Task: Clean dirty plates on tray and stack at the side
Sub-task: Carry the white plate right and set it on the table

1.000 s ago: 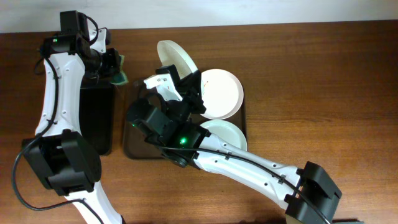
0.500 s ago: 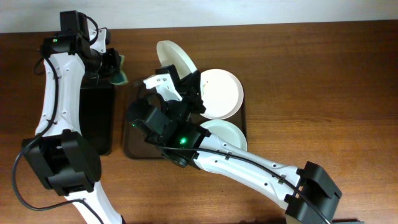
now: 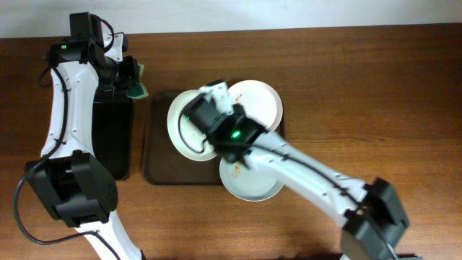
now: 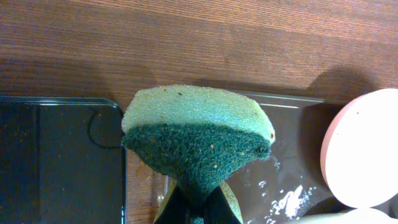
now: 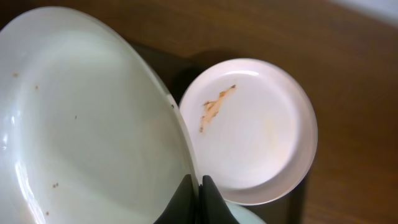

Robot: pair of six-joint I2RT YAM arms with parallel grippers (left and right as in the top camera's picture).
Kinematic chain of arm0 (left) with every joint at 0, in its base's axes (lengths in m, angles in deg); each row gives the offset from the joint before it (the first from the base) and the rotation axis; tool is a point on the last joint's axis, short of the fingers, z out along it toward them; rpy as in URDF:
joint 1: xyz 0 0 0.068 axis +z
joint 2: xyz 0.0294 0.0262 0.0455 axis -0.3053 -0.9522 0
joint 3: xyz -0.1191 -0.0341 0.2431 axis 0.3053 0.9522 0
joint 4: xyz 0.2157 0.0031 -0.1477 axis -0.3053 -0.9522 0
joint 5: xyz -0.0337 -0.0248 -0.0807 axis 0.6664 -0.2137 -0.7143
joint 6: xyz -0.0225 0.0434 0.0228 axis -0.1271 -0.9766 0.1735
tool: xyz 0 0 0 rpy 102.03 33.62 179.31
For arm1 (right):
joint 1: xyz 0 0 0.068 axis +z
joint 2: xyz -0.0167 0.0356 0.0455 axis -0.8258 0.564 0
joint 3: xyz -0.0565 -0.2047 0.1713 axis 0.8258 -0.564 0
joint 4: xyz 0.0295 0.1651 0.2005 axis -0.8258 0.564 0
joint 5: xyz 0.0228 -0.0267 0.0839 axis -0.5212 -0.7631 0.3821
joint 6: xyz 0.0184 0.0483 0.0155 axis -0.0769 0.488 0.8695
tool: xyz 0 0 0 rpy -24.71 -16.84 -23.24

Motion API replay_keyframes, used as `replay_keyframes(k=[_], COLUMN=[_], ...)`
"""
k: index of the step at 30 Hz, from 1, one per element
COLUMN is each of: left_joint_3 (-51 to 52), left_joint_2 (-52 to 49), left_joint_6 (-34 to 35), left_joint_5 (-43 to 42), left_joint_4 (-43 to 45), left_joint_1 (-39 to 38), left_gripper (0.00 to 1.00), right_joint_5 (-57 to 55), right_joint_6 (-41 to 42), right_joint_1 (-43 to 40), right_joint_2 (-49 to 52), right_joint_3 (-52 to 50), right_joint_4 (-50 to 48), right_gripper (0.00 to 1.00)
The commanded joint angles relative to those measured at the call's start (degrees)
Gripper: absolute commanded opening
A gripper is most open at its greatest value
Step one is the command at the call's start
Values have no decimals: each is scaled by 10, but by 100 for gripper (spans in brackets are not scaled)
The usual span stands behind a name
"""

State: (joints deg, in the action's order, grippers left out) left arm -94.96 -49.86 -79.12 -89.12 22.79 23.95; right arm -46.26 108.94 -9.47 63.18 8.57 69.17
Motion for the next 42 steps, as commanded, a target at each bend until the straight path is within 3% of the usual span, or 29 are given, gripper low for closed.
replay_keyframes(k=[1,6,11,19,28,39,40,41,42], left_joint_3=[-2,-2,-2,-2,-2,-2,-2,-2,-2], left_joint_2=[5,5,5,5,5,5,5,5,5], left_joint_6=[6,6,6,6,6,6,6,6,6], left_joint_5=[-2,-2,-2,-2,-2,-2,-2,-2,-2], left_joint_4=[1,1,1,1,1,1,1,1,2], left_joint_1=[-1,-1,-1,-1,-1,-1,-1,-2,-2], left_gripper=[1,1,1,1,1,1,1,1,1], right_joint_5=[203,280,285,281,228,167,167,168,169], right_joint_6=[36,70,88,112,125,146,146,146,146], right_joint_1=[-84,-231,-392,-585,-646,-646,-646,-646,-646], right_joint_2=[-78,-106,-105,-105,-105,-104,-104,-104,-104], right_joint_3=[2,2,-9,-140,-296,-332,-332,-332,-332], right_joint_4=[15,96,162,116,-28,-49,-56,-66,-72], right_gripper=[4,4,4,4,4,5,19,41,51])
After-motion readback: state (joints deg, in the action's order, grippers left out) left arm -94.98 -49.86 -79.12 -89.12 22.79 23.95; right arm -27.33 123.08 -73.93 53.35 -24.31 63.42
